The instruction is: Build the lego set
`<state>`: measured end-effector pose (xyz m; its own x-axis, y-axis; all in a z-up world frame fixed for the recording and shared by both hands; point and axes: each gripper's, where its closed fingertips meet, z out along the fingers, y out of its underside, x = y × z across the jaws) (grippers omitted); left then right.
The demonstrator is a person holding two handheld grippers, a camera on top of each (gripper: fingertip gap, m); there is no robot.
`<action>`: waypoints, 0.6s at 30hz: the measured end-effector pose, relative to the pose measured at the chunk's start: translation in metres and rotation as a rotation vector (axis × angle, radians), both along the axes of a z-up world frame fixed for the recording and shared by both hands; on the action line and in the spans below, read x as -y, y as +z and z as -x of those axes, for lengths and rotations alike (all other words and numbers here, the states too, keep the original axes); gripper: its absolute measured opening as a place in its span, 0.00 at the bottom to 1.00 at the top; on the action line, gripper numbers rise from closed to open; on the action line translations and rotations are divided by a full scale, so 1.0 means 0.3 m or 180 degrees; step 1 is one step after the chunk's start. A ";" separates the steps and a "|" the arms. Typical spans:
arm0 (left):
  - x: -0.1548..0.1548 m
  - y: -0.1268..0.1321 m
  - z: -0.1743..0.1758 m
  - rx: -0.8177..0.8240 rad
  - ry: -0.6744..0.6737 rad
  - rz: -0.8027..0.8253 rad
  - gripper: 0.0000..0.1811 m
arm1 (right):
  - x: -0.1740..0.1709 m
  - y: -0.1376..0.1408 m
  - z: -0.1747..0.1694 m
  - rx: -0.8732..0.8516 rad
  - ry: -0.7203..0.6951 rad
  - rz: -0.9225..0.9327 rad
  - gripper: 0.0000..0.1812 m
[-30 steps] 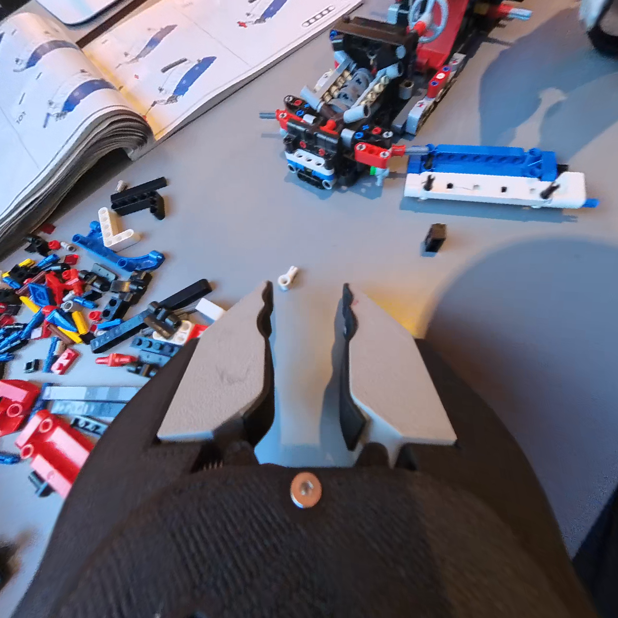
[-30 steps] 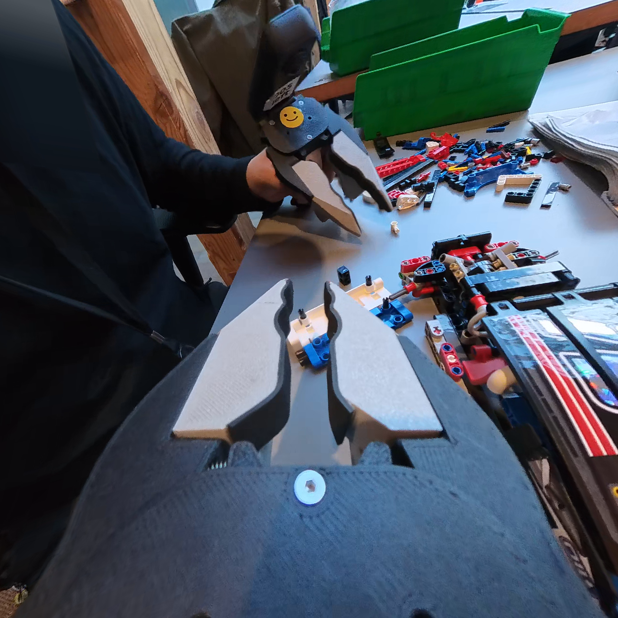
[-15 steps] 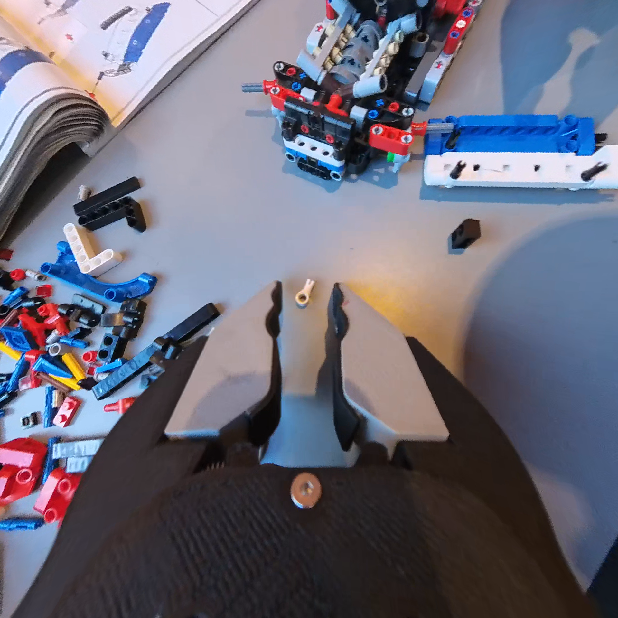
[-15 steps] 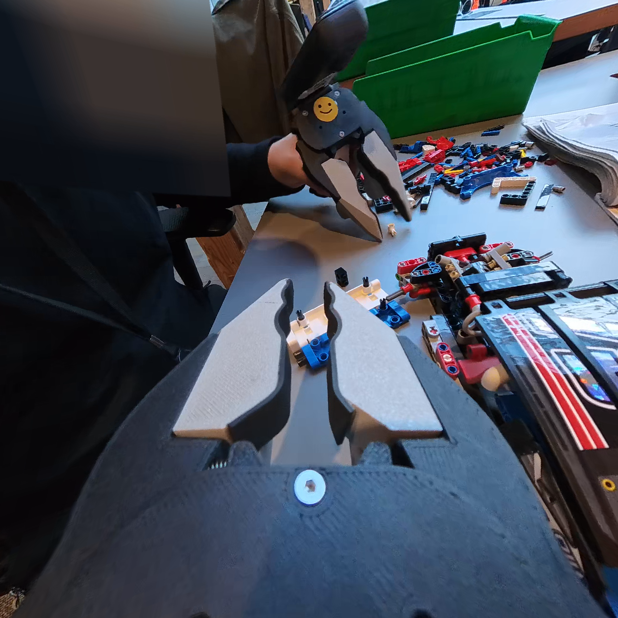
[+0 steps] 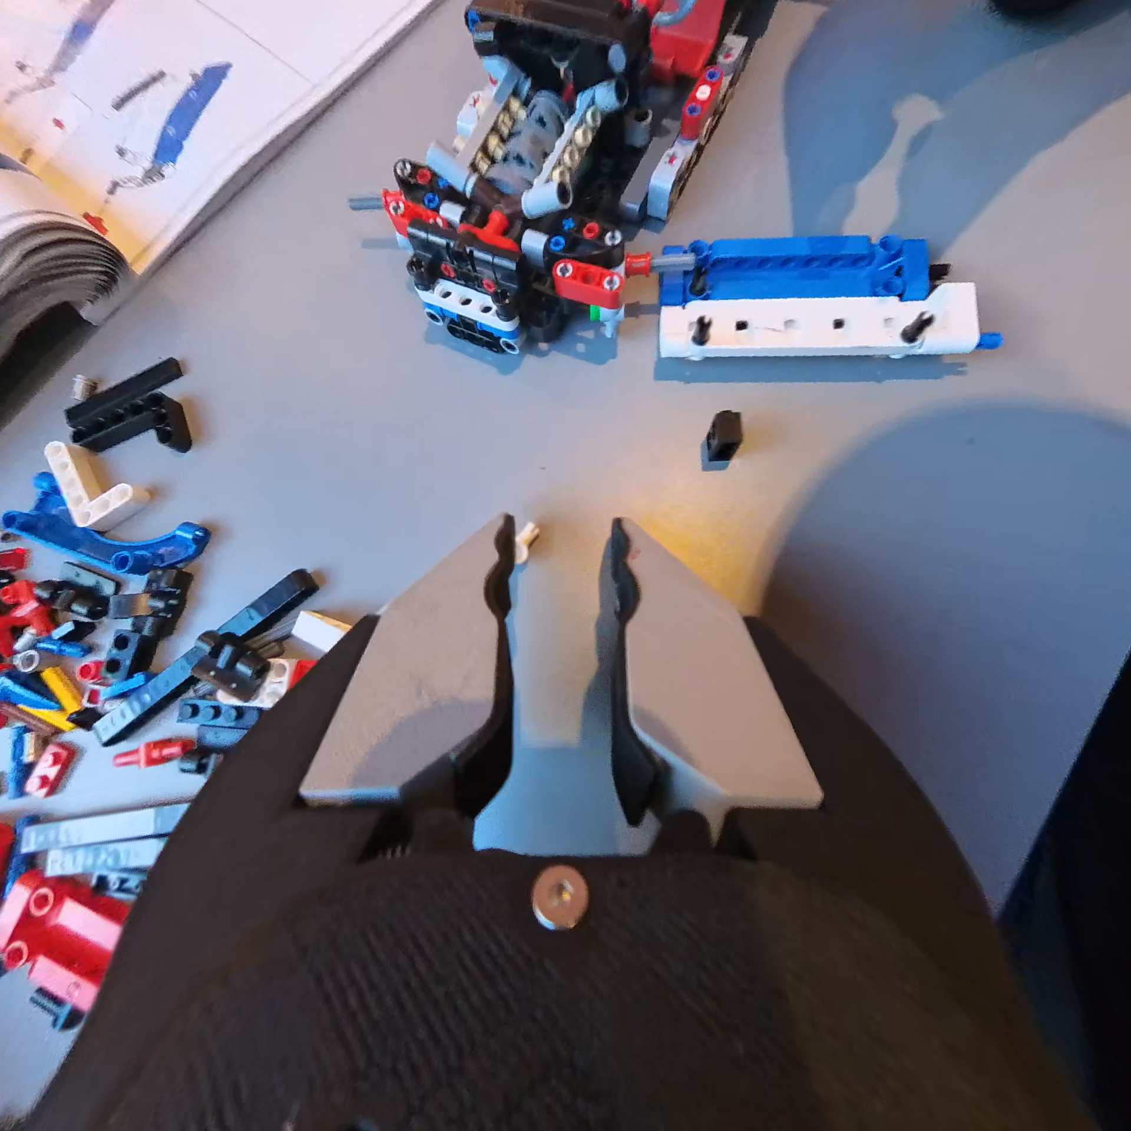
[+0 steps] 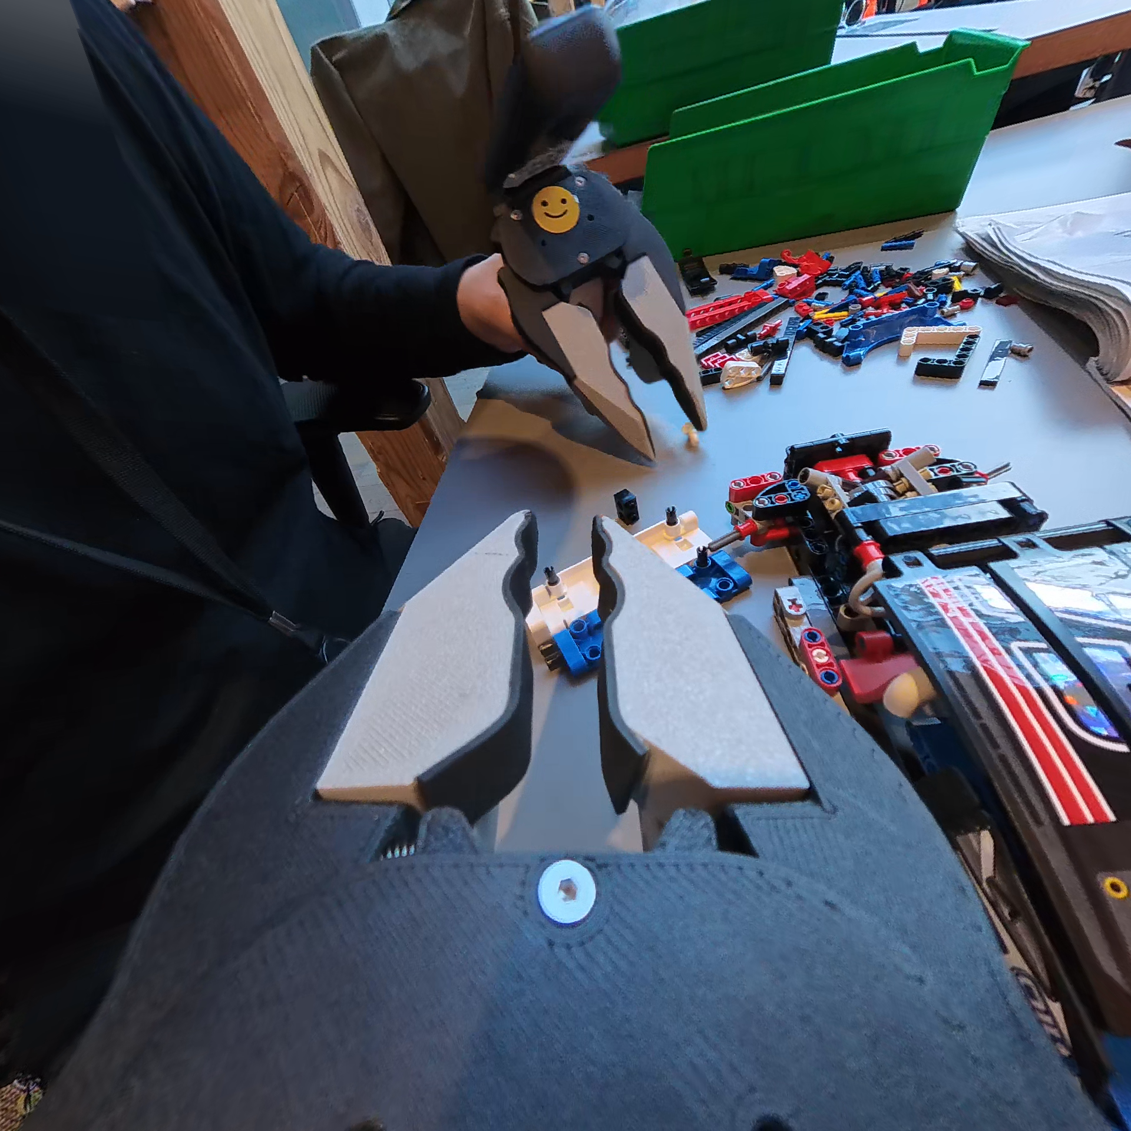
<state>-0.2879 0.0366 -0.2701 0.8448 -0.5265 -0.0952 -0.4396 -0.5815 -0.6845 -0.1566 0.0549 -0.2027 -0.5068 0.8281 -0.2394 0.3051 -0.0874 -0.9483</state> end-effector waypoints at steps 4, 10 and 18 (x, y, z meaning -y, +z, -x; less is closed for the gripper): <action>0.006 0.022 0.022 -0.0032 0.0041 -0.0038 0.16 | 0.003 0.003 0.000 -0.0006 0.0016 0.0010 0.08; -0.017 -0.023 0.057 -0.0077 0.0086 0.0134 0.16 | 0.008 -0.005 -0.001 0.0017 0.0026 -0.0033 0.08; -0.014 -0.033 -0.003 0.0127 -0.0078 0.0207 0.04 | 0.005 0.002 -0.002 -0.0003 0.0028 0.0008 0.08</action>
<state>-0.2869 0.0407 -0.2799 0.8341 -0.5509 -0.0268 -0.4273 -0.6147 -0.6630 -0.1562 0.0535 -0.2022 -0.5144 0.8230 -0.2410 0.3050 -0.0870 -0.9484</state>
